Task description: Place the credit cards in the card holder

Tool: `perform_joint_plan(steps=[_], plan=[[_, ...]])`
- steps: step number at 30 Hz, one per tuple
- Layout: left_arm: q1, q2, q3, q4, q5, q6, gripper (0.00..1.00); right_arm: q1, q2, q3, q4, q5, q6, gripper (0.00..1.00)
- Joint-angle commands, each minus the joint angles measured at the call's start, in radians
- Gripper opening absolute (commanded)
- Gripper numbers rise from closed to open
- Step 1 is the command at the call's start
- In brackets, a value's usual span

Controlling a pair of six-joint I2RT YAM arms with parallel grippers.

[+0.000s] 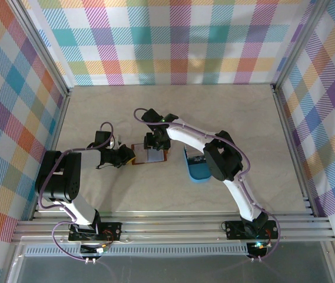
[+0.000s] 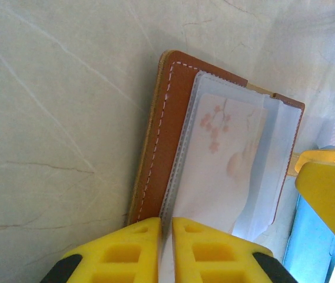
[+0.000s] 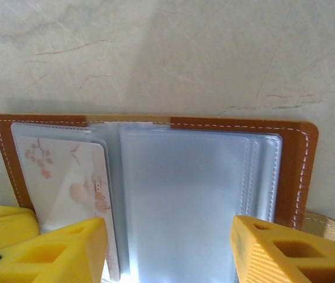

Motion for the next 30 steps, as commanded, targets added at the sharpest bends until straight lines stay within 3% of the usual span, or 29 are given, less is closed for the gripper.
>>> perform_joint_plan(steps=[1,12,21,30], plan=[[-0.007,0.009,0.01,-0.036,-0.002,0.019,0.14,-0.005,0.026,0.025,-0.028,0.013,-0.01,0.59],[-0.007,0.007,0.009,-0.035,-0.003,0.018,0.14,-0.006,0.065,0.043,-0.04,-0.014,-0.002,0.61],[-0.007,0.005,0.006,-0.032,-0.002,0.018,0.14,-0.008,0.069,0.009,0.042,-0.163,0.076,0.55],[-0.007,0.009,0.003,-0.027,0.001,0.018,0.14,-0.006,0.039,0.0,0.114,-0.196,0.143,0.51]])
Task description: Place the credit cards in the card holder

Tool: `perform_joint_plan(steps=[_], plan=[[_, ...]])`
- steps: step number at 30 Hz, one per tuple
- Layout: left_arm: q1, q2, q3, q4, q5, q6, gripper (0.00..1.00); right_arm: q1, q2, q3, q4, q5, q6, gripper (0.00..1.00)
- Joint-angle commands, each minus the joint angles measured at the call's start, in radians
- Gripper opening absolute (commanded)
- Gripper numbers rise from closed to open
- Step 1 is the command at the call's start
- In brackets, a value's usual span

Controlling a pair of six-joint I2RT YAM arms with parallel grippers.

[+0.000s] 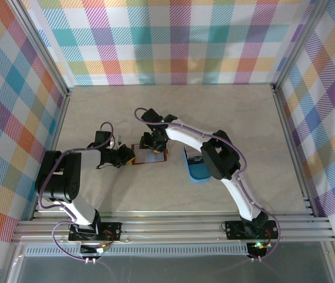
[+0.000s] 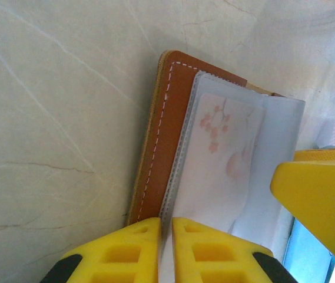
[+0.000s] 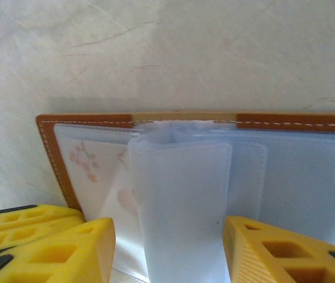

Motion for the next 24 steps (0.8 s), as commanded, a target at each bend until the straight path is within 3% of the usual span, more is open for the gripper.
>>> perform_joint_plan(steps=[1,24], plan=[[-0.005,0.007,0.002,-0.026,0.001,0.017,0.14,0.003,-0.01,-0.024,0.042,-0.03,0.042,0.5],[-0.005,-0.021,0.016,-0.043,-0.003,0.008,0.14,0.019,-0.062,-0.05,0.118,-0.076,0.052,0.43]])
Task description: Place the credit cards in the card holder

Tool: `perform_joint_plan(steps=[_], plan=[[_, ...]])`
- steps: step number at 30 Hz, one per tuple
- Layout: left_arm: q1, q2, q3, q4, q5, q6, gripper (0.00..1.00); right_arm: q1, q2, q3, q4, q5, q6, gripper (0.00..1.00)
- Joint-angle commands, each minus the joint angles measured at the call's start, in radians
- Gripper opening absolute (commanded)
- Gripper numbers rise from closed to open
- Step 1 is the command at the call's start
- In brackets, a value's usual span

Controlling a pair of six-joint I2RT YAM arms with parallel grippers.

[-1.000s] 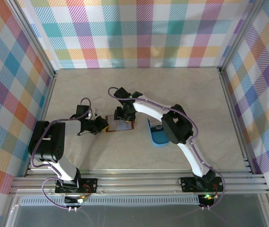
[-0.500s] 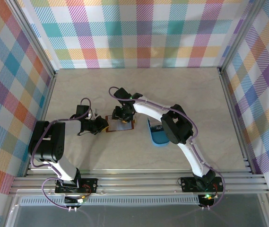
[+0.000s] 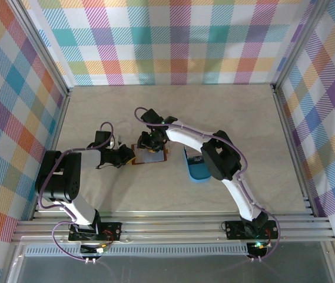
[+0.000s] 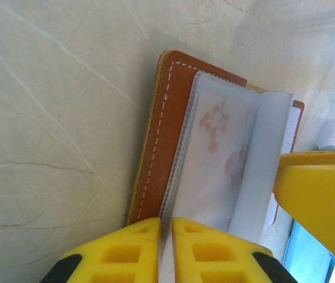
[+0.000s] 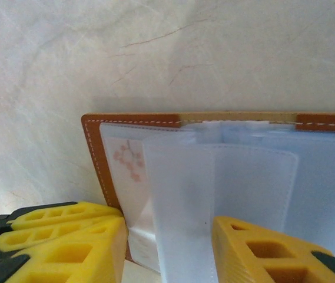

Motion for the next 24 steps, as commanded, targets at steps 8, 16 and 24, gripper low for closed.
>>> perform_joint_plan(steps=[8,16,24], plan=[[-0.005,-0.042,0.017,-0.056,-0.007,0.006,0.14,0.009,-0.019,-0.002,0.031,-0.057,0.025,0.43],[-0.005,-0.059,0.023,-0.069,-0.013,0.0,0.14,0.01,-0.018,0.005,0.04,-0.063,0.022,0.42],[-0.005,-0.075,0.028,-0.082,-0.021,-0.01,0.15,0.01,-0.002,0.014,0.062,-0.094,0.022,0.43]])
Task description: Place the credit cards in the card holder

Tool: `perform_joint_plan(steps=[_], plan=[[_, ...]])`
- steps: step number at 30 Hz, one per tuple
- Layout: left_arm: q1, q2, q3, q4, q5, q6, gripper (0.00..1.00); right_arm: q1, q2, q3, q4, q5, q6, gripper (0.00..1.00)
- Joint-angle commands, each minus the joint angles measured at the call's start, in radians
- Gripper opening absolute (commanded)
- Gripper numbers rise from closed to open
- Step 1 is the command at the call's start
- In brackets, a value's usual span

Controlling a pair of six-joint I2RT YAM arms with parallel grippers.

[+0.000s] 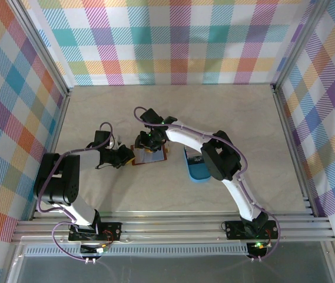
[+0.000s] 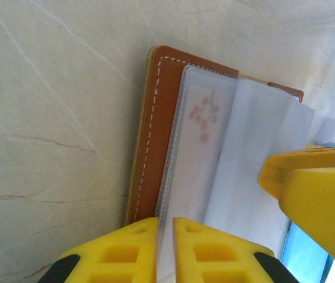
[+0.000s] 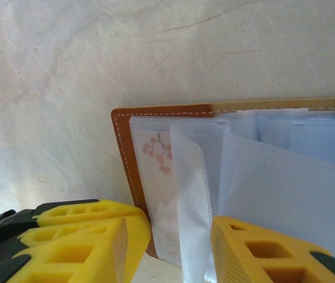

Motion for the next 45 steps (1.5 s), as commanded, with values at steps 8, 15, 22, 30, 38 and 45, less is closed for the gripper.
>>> perform_joint_plan(steps=[8,15,22,30,38,45], plan=[[-0.002,-0.054,0.032,-0.06,-0.027,-0.012,0.15,0.01,0.001,0.024,0.016,-0.027,-0.002,0.43],[0.002,-0.073,0.029,-0.087,-0.051,-0.015,0.15,0.01,-0.001,0.023,0.028,-0.033,-0.017,0.44],[0.006,-0.078,0.026,-0.092,-0.049,-0.014,0.15,0.011,-0.004,0.014,0.088,-0.076,-0.042,0.47],[0.014,-0.094,0.026,-0.112,-0.055,-0.007,0.15,0.011,-0.064,-0.028,0.122,-0.044,-0.065,0.47],[0.017,-0.137,0.006,-0.095,-0.029,0.001,0.15,-0.008,-0.25,-0.178,0.191,0.051,-0.173,0.48],[-0.006,-0.279,-0.016,-0.075,-0.034,0.016,0.15,-0.093,-0.571,-0.515,0.341,0.135,-0.438,0.5]])
